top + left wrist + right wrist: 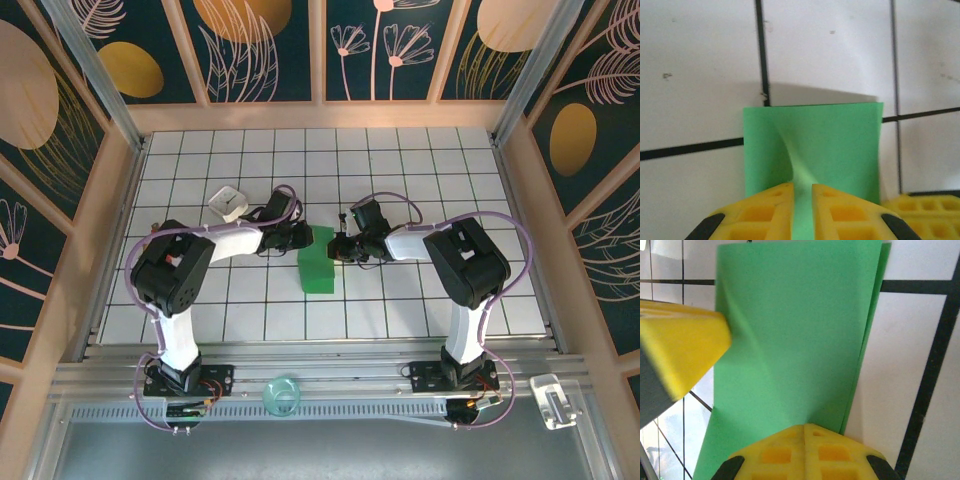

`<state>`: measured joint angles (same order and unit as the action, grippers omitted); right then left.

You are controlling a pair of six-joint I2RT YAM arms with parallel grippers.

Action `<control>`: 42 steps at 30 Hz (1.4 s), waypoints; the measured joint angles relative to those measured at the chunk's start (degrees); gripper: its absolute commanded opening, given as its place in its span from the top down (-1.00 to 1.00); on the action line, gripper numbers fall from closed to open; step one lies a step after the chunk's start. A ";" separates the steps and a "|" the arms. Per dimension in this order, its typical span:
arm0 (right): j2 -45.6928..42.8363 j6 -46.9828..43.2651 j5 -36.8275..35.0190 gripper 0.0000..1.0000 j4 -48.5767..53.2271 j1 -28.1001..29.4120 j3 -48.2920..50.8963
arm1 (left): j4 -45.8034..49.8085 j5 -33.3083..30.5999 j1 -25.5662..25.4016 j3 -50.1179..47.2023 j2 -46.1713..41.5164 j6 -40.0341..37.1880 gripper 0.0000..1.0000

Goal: Fold a paper plane with a square sheet of paper (pick it up from the middle)
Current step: First fold in half a square sheet of paper at the center of the table.

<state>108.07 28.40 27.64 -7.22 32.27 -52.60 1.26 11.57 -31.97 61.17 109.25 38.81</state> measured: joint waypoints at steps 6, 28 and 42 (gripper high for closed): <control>-0.02 0.02 -0.17 1.00 -0.28 0.04 0.22 | -0.39 0.74 1.33 0.00 1.20 -1.09 0.64; -0.20 0.02 -0.37 1.00 -1.11 0.09 0.66 | -2.29 3.69 2.84 4.33 3.87 -0.70 0.66; -0.46 0.04 -0.48 1.00 -3.06 0.09 1.88 | -2.56 3.13 3.85 3.13 4.09 -2.34 0.47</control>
<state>107.61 28.45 27.16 -10.28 32.36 -50.72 -1.30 14.70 -28.12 64.29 113.34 36.47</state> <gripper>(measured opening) 0.042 0.238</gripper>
